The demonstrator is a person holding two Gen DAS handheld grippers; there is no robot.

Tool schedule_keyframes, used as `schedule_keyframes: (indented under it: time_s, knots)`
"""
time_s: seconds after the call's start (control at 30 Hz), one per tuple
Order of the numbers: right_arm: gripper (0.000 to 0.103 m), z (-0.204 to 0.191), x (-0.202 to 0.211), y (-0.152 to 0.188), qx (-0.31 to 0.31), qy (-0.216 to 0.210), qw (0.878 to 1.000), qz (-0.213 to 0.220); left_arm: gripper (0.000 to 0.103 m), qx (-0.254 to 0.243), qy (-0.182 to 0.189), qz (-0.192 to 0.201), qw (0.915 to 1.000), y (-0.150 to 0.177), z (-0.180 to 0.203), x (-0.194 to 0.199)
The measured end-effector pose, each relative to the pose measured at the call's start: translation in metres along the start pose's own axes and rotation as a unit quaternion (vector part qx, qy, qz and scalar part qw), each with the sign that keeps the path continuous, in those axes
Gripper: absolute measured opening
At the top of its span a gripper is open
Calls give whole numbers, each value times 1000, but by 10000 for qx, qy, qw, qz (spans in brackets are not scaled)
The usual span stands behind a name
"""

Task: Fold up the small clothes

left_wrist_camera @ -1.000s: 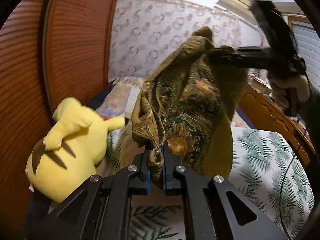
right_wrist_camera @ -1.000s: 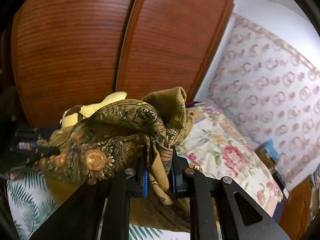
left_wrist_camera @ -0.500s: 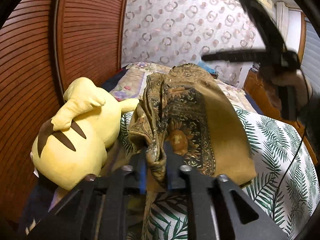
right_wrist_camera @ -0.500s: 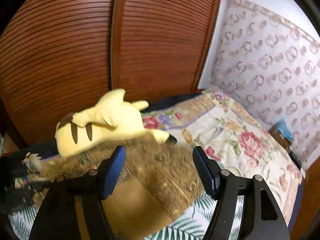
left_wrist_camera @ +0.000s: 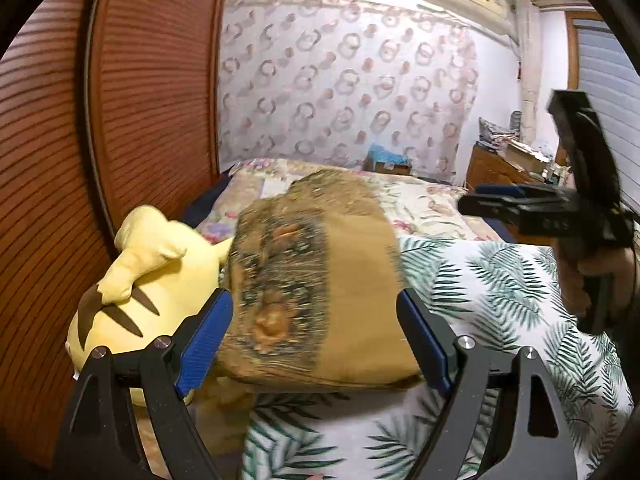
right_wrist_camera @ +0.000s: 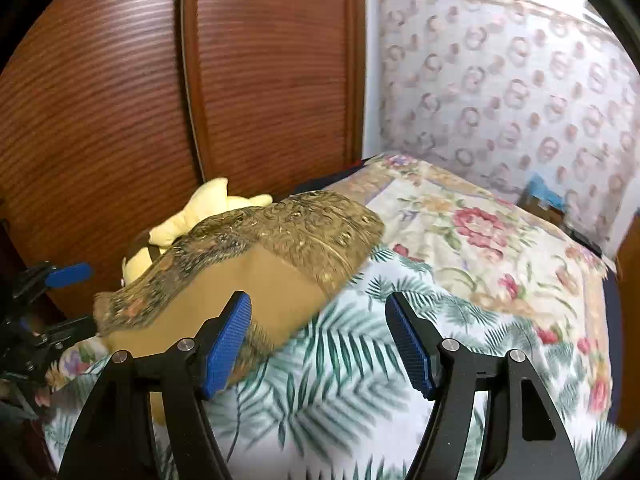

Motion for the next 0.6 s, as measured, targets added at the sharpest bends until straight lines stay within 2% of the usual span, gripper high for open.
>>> schedule_keyframes:
  time_s: [0.1, 0.23, 0.33, 0.6]
  knots:
    - [72, -1, 28, 17, -179, 142, 9997, 123, 84, -136, 31, 29, 9999, -1, 21, 7]
    - [84, -7, 59, 40, -345, 355, 9985, 242, 84, -329, 173, 118, 9992, -2, 50, 19]
    - [87, -8, 88, 58, -535, 591, 9963, 316, 84, -410, 289, 169, 9986, -2, 70, 28]
    - [88, -13, 156, 100, -1046, 1552, 9808, 548, 84, -603, 544, 267, 9963, -2, 120, 49]
Point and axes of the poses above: each gripper's, at about its wrist camera, not at the fingertips, and x roughly against the way its jaws point, z to its right, y to its underside, the point moved 2 cm from there along -x, roughly the way its jaws point, and after that the axes turned 10 degrees about y, right-handed, at the moved point
